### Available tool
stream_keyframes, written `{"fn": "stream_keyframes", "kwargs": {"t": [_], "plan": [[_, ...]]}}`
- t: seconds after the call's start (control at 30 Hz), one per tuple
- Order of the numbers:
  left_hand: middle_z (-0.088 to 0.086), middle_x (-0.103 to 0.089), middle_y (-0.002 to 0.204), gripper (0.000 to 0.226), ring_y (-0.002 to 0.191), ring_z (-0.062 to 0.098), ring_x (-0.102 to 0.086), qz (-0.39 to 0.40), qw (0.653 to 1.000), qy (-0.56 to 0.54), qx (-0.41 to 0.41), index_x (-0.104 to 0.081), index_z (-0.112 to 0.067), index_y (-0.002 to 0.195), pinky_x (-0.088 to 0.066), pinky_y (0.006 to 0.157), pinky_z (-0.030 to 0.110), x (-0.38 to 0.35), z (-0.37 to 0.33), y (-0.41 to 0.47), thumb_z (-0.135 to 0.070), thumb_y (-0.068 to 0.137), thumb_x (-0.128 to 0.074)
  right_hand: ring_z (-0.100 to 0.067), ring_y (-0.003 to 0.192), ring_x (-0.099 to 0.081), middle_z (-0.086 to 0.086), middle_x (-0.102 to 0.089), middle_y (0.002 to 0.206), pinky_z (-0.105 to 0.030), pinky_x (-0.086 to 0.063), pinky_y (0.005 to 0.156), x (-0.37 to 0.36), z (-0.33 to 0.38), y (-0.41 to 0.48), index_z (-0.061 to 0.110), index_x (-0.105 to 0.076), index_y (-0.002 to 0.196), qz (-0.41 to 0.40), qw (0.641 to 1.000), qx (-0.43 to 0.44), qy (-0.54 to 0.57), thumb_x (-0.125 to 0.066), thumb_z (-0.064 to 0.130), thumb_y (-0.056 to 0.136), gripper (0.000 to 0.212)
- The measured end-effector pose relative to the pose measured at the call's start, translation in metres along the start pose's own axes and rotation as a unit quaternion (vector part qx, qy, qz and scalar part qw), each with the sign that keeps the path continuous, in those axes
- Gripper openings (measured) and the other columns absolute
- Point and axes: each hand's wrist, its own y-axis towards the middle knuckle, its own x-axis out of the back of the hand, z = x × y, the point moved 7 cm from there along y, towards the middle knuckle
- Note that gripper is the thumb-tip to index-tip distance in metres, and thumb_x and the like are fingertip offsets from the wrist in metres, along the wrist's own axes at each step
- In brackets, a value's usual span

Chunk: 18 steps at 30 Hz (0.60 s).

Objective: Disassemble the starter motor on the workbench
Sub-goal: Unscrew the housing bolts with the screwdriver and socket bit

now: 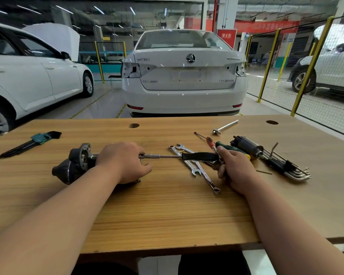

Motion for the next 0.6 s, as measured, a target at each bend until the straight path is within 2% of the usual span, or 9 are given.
{"fn": "stream_keyframes", "kwargs": {"t": [0.13,0.23,0.33,0.43,0.5,0.6], "plan": [[-0.013,-0.06,0.112,0.055,0.096,0.012,-0.054,0.031,0.999,-0.003,-0.014,-0.056,-0.037,0.116,-0.044,0.07,0.031,-0.0035,0.0018,0.0037,-0.07,0.075,-0.042,-0.012,0.047,-0.056,-0.007,-0.073,0.071,-0.027,-0.045,0.049,-0.0009,-0.0015,0.002,0.025,-0.059,0.109,0.023,1.0,0.019,0.01,-0.052,0.031,0.1,0.013],[-0.013,-0.056,0.117,0.062,0.101,0.013,-0.053,0.073,0.997,0.0,-0.033,-0.051,-0.037,0.123,-0.047,0.076,0.033,-0.0071,0.0027,0.0067,-0.068,0.07,-0.043,-0.015,0.057,-0.059,-0.007,-0.07,0.082,-0.034,-0.049,0.06,-0.0005,-0.0015,0.003,0.024,-0.058,0.108,0.033,0.998,0.047,0.008,-0.057,0.018,0.098,0.012],[-0.013,-0.054,0.12,0.065,0.105,0.015,-0.052,0.093,0.995,-0.008,-0.033,-0.05,-0.036,0.127,-0.049,0.083,0.036,-0.0086,0.003,0.0092,-0.067,0.07,-0.045,-0.017,0.07,-0.068,-0.001,-0.073,0.09,-0.03,-0.053,0.066,-0.0021,0.0015,0.0022,0.024,-0.059,0.102,0.051,0.995,0.081,-0.002,-0.057,0.006,0.094,0.019],[-0.013,-0.057,0.108,0.057,0.095,0.014,-0.054,0.08,0.996,-0.022,-0.029,-0.053,-0.036,0.115,-0.05,0.078,0.035,-0.0069,0.0027,0.0096,-0.068,0.068,-0.046,-0.012,0.083,-0.073,0.01,-0.074,0.088,-0.025,-0.057,0.068,-0.0044,0.0008,0.0022,0.034,-0.066,0.082,0.039,0.993,0.103,-0.04,-0.058,-0.003,0.091,0.04],[-0.015,-0.055,0.098,0.05,0.089,0.012,-0.053,0.063,0.997,-0.028,-0.031,-0.053,-0.037,0.106,-0.049,0.073,0.033,-0.0058,0.0023,0.0075,-0.068,0.067,-0.046,-0.016,0.089,-0.073,0.005,-0.073,0.093,-0.029,-0.059,0.074,-0.0049,-0.0027,0.0024,0.036,-0.068,0.074,0.038,0.994,0.103,-0.008,-0.058,-0.008,0.09,0.048],[-0.016,-0.054,0.092,0.045,0.087,0.012,-0.053,0.048,0.998,-0.034,-0.029,-0.052,-0.038,0.099,-0.049,0.074,0.033,-0.0047,0.002,0.0044,-0.068,0.067,-0.046,-0.021,0.089,-0.074,-0.001,-0.07,0.106,-0.03,-0.059,0.074,-0.002,-0.0049,0.0038,0.03,-0.071,0.086,0.036,0.995,0.083,0.039,-0.059,-0.008,0.09,0.04]]}}
